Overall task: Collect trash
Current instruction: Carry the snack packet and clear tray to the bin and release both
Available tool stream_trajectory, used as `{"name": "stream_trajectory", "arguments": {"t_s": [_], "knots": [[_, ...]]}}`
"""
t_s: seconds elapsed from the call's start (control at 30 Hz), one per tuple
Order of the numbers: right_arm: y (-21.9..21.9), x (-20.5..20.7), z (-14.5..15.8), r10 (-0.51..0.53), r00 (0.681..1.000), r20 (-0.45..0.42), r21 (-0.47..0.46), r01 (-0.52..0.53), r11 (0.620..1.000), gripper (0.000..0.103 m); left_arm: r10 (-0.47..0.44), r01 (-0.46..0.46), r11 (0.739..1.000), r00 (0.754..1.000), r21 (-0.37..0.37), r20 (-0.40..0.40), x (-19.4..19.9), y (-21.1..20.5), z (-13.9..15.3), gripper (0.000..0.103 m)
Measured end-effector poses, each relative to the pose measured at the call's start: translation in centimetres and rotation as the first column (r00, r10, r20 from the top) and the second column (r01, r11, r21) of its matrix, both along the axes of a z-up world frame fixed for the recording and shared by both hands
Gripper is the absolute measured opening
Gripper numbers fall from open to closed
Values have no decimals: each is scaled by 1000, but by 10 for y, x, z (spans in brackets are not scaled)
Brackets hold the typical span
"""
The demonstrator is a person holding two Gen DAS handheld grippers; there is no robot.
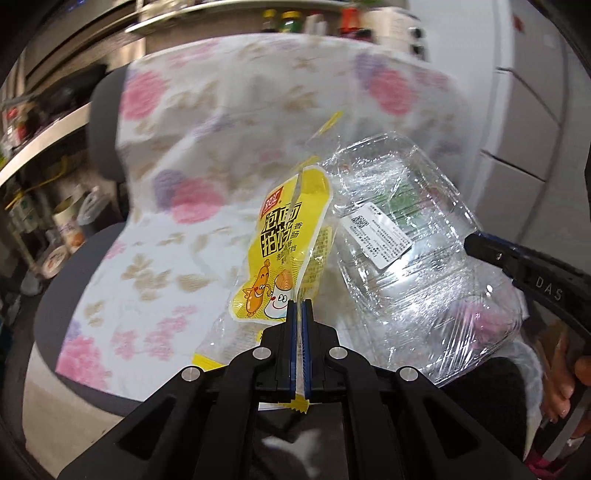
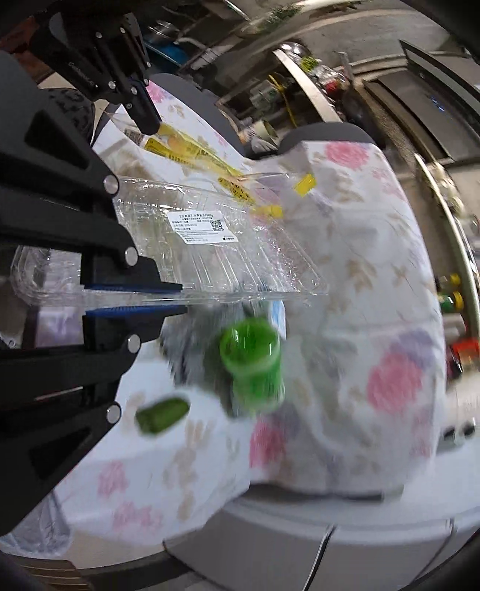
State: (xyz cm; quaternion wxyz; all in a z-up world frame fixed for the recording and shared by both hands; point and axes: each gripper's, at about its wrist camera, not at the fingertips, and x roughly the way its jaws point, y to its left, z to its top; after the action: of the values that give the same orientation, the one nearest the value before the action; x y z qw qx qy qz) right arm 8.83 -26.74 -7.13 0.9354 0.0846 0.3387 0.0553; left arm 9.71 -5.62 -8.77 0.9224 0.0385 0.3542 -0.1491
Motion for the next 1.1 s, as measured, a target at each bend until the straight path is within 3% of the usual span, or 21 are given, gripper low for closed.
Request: {"name": "stream_trajectory", "arguments": {"t_s": [0.27,0.4,0.53,0.63,0.83,0.97,1.1], "knots": [[-84,-74,21,-219,974,59,-16,220,975,7,-172,177,983,982,-56,82,-26,-61,28,3],[-125,-116,23,-337,940,56,-31,339,940,7,-287,295,952,953,-80,99,-39,-99,29,3],[-161,-159,18,-466,884,27,-71,467,881,7,-434,441,894,897,-87,86,-55,-150,20,3],[-184,-188,8,-547,837,-2,-93,544,834,7,-563,564,819,825,-104,48,-69,-193,7,3],[-216,-229,-19,-656,752,-59,-133,646,752,7,-699,693,711,715,-116,-11,-93,-255,-14,3],[-240,-248,-37,-706,700,-107,-161,689,707,7,-740,733,671,671,-111,-42,-108,-279,-26,3],[-259,-253,-61,-728,661,-183,-165,709,686,7,-772,768,634,625,-91,-112,-119,-308,-48,3]]}}
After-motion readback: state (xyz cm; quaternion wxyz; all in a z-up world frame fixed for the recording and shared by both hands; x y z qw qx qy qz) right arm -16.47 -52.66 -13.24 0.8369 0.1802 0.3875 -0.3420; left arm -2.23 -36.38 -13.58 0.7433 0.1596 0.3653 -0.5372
